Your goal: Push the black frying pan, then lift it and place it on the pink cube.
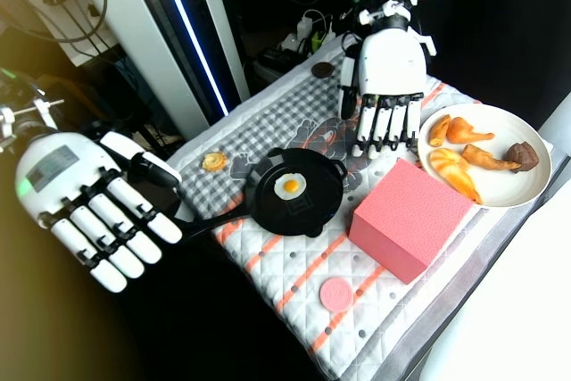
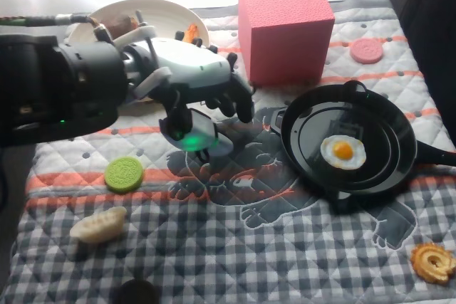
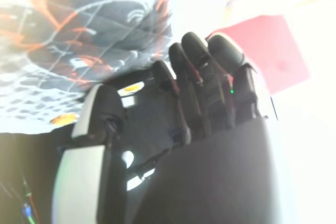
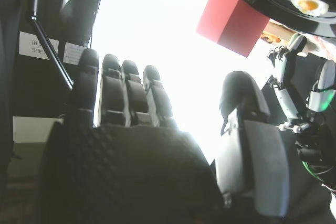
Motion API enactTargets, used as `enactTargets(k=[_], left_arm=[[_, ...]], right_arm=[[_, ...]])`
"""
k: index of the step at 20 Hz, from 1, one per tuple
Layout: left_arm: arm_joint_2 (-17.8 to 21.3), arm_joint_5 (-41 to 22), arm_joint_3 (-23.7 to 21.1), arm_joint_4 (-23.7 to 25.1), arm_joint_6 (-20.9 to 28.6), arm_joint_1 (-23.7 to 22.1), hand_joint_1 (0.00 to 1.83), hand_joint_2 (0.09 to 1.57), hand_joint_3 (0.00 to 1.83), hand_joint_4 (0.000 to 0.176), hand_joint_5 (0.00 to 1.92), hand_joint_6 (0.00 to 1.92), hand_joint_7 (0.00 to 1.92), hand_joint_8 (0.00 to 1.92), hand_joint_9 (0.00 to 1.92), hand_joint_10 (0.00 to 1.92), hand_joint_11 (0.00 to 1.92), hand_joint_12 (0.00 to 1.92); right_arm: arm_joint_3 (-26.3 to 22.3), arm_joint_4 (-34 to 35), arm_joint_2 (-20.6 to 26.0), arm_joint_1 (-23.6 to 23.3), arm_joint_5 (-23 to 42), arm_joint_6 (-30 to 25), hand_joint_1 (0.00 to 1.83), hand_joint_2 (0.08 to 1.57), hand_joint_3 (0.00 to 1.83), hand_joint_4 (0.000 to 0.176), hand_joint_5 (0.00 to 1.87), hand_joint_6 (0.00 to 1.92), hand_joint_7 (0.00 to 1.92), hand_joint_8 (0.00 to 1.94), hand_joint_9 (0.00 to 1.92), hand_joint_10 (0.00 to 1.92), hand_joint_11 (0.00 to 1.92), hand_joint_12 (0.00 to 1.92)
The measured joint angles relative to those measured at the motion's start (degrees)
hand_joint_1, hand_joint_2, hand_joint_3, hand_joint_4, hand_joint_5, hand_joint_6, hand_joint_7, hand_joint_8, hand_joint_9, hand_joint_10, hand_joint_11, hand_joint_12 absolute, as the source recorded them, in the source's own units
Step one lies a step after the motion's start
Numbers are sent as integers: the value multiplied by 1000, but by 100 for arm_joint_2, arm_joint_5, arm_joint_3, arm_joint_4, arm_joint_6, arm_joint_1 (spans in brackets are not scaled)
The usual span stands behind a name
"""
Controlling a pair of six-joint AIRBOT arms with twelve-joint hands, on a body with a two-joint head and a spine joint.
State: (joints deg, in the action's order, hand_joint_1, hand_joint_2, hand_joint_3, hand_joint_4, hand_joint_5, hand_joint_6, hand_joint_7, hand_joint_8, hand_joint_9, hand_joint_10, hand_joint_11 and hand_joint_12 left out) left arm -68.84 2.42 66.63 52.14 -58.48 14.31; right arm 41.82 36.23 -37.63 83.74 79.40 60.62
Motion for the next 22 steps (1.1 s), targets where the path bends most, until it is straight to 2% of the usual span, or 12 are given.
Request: enactTargets(k=[1, 4, 7, 9, 10, 12, 13, 14, 15, 16, 19, 22], left_arm=[[-127, 31, 50, 24, 2, -2, 786, 1217, 0, 0, 507, 258, 607, 8, 391, 593, 62, 1551], [-245, 22, 96, 48, 0, -2, 800, 1211, 0, 0, 557, 54, 547, 0, 458, 308, 3, 1477], [-293, 20, 122, 61, 0, -7, 800, 1155, 0, 28, 624, 61, 577, 4, 486, 259, 2, 1507], [-315, -20, 120, 68, 0, -22, 830, 1143, 0, 0, 574, 28, 524, 1, 421, 201, 0, 1361], [-317, -61, 107, 61, 0, -22, 868, 1147, 0, 1, 570, 23, 519, 0, 427, 195, 0, 1352], [-319, -175, 66, 59, -2, -22, 949, 1188, 11, 17, 544, 3, 535, 0, 437, 318, 0, 1458], [-330, -232, 48, 55, 0, -22, 943, 1191, 11, 24, 524, 2, 522, 0, 417, 318, 0, 1418], [-341, -245, 44, 55, 2, -22, 981, 1159, 0, 0, 567, 6, 563, 2, 447, 415, 0, 1515], [-356, -247, 44, 55, 0, -22, 975, 1181, 5, 0, 555, 0, 558, 0, 407, 468, 0, 1515], [-356, -293, 44, 55, 0, -22, 975, 1190, 8, 0, 567, 5, 549, 0, 391, 472, 0, 1570], [-356, -393, -33, 55, 0, -20, 899, 1212, 16, 0, 647, 13, 560, 0, 444, 252, 0, 1460], [-358, -560, -96, 57, 0, -20, 900, 1211, 14, 2, 724, 50, 600, 12, 488, 255, 0, 1496]], right_arm=[[0, 15, -11, 0, 2, 0, 221, 1228, 0, 45, 0, 0, 0, 0, 0, 0, 0, 0], [0, 22, -11, 2, 4, 2, 233, 1247, 2, 38, 0, 0, 0, 0, 0, 0, 44, 30], [0, 20, -13, 0, 0, 2, 245, 1247, 0, 40, 0, 0, 0, 0, 0, 0, 3, 102], [0, 20, -15, 0, 2, 2, 248, 1247, 0, 35, 0, 0, 0, 0, 0, 0, 0, 158], [0, 17, -17, 0, 2, 2, 246, 1248, 0, 36, 0, 0, 0, 0, 0, 0, 0, 369], [0, 17, -17, 0, 4, 2, 263, 1248, 0, 25, 0, 0, 0, 0, 0, 0, 0, 412], [11, 20, -24, 0, 0, 2, 261, 1251, 0, 25, 0, 0, 0, 0, 0, 0, 0, 358], [20, 20, -35, 0, 2, 2, 254, 1250, 0, 16, 0, 0, 0, 0, 0, 0, 0, 269], [20, 22, -39, 0, -2, 0, 274, 1256, 0, 31, 0, 0, 0, 0, 0, 0, 0, 117], [20, 15, -39, 2, 0, 0, 266, 1261, 0, 28, 0, 0, 0, 0, 0, 0, 0, 175], [20, 17, -39, 2, 0, 0, 254, 1260, 2, 23, 0, 0, 0, 0, 0, 0, 0, 43], [20, 17, -39, 0, 0, 2, 252, 1244, 0, 27, 0, 0, 0, 0, 0, 0, 0, 0]])
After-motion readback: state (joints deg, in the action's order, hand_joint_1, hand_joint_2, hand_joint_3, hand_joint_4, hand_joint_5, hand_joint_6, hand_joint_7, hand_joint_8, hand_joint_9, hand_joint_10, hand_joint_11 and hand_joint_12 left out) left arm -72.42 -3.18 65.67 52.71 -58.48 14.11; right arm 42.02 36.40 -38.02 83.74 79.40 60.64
